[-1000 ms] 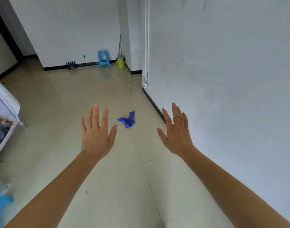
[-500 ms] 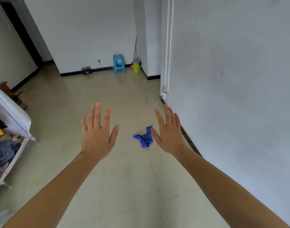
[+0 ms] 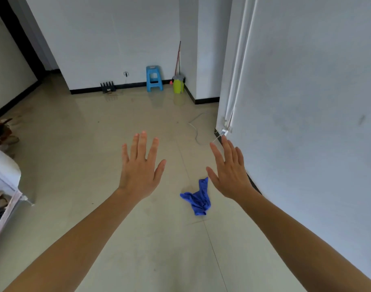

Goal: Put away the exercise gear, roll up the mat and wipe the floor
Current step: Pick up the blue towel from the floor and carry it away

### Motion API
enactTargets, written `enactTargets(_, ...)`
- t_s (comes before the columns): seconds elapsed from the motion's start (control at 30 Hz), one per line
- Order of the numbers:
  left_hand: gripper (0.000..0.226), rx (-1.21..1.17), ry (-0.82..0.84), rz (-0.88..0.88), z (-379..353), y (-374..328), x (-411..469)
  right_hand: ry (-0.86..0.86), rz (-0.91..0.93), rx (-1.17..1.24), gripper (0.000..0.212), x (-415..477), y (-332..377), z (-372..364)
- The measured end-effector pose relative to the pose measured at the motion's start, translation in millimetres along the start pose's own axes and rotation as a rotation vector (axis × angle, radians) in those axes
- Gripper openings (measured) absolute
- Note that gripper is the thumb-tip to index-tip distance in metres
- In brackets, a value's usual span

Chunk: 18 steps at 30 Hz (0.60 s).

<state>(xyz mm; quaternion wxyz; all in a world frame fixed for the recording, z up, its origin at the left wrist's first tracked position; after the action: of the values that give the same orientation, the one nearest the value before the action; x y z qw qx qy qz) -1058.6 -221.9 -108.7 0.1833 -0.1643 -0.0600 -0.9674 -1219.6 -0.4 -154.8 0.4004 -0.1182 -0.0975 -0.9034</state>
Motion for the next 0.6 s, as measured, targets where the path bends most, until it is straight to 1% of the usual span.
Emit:
enactTargets(0.03, 0.066, -0.017, -0.020, -0.026, -1, 1, 7, -0.013, -0.011, 0.009, 0.075, 2, 0, 2)
enactTargets(0.07, 0.066, -0.021, 0.045, -0.075, -19, 9, 55, 0.001, -0.054, 0.012, 0.075, 37, -14, -9)
enactTargets(0.1, 0.066, -0.026, 0.075, -0.080, -32, 15, 96, -0.011, -0.118, 0.022, 0.074, 65, -27, -17)
enactTargets(0.17, 0.066, -0.043, 0.018, -0.105, -36, 12, 111, -0.022, -0.135, 0.006, 0.073, 66, -33, -14)
enactTargets(0.23, 0.066, -0.066, 0.062, -0.148, -59, 7, 155, 0.015, -0.191, 0.000, 0.072, 94, -59, -33)
enactTargets(0.3, 0.065, -0.080, 0.074, -0.192, -99, 2, 195, 0.028, -0.237, 0.006, 0.071, 122, -81, -61)
enactTargets(0.37, 0.065, -0.067, 0.176, -0.193, -146, -11, 250, 0.059, -0.296, 0.026, 0.071, 162, -119, -101)
enactTargets(0.47, 0.066, -0.071, 0.219, -0.212, -190, -15, 276, 0.073, -0.321, 0.046, 0.071, 188, -140, -133)
enactTargets(0.6, 0.066, -0.058, 0.375, -0.212, -277, -27, 359, 0.237, -0.398, 0.116, 0.072, 264, -196, -209)
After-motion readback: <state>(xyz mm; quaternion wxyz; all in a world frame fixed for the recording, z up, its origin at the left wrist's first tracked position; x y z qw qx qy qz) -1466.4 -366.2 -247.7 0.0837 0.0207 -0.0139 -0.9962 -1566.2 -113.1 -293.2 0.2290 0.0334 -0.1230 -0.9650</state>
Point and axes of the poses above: each hand's wrist, its own x-axis towards the middle knuckle, its own z-axis out of the back of the hand, y = z × x, the point moved 1 cm from there along x, towards the middle knuckle, and after that the axes turned 6 degrees about y, right-handed, at the moved point
